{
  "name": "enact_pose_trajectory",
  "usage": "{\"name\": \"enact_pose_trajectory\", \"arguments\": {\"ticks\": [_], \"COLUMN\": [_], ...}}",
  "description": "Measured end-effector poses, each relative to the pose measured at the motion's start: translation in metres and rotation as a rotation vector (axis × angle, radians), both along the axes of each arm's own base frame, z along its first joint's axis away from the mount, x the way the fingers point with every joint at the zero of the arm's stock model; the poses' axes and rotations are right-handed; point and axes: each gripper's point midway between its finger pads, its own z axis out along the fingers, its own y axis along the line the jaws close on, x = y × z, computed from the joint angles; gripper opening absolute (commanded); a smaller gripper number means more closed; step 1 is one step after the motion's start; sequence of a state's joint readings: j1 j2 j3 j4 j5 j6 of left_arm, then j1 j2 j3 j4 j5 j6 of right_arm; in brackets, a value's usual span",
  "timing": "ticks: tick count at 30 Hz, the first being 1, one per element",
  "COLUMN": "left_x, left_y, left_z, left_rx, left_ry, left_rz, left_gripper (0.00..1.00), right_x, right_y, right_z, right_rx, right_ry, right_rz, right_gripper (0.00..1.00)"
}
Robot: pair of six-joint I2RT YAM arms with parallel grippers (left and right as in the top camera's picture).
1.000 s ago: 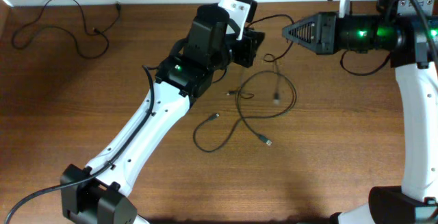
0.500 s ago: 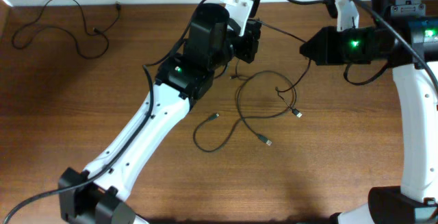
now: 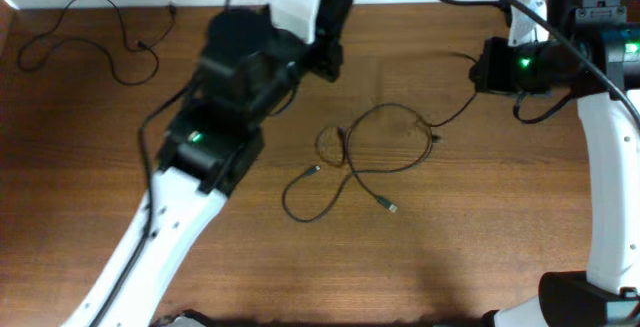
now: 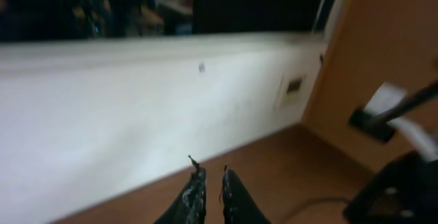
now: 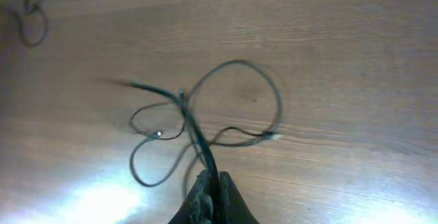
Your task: Untangle cables
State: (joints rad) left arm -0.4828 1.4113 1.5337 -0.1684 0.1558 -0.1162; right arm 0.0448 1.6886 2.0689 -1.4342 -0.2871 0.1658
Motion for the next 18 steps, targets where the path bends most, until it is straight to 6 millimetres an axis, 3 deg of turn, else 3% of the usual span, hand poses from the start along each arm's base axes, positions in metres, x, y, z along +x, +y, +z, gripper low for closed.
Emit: {"name": "enact_pose_trajectory", "arguments": {"ticks": [3, 5, 7, 11, 13, 18], "left_x": [-0.011, -0.010, -0.008, -0.008, -0.007, 0.000], "left_y": [0.006, 0.005, 0.005, 0.005, 0.005, -0.009], "left_z": [0.015, 0.010, 0.005, -0.003, -0.017, -0.075], "left_rx": [-0.013, -0.005, 0.003, 0.017, 0.041, 0.146], "left_ry": [-0.026, -0.010, 0.005, 0.034, 0.082, 0.234], "left_rz": [0.002, 0.004, 0.006, 0.008, 0.009, -0.049], "left_gripper": [0.00, 0.01, 0.11, 0.19, 0.43, 0.61], "right_x": [0.002, 0.002, 0.002, 0.004, 0.006, 0.008], "right_y": [-0.004, -0.004, -0.004, -0.001, 0.001, 0.003], "right_z": [0.000, 0.000, 0.000, 0.001, 0.003, 0.006], "right_rx": [-0.007, -0.002, 0.001, 0.013, 0.024, 0.035], "right_ry": [0.001, 0.004, 0.005, -0.003, -0.014, -0.028], "right_rz": [-0.031, -0.039, -0.045, -0.040, -0.035, -0.030], "right_gripper": [0.04, 0.04, 0.04, 0.04, 0.04, 0.04]}}
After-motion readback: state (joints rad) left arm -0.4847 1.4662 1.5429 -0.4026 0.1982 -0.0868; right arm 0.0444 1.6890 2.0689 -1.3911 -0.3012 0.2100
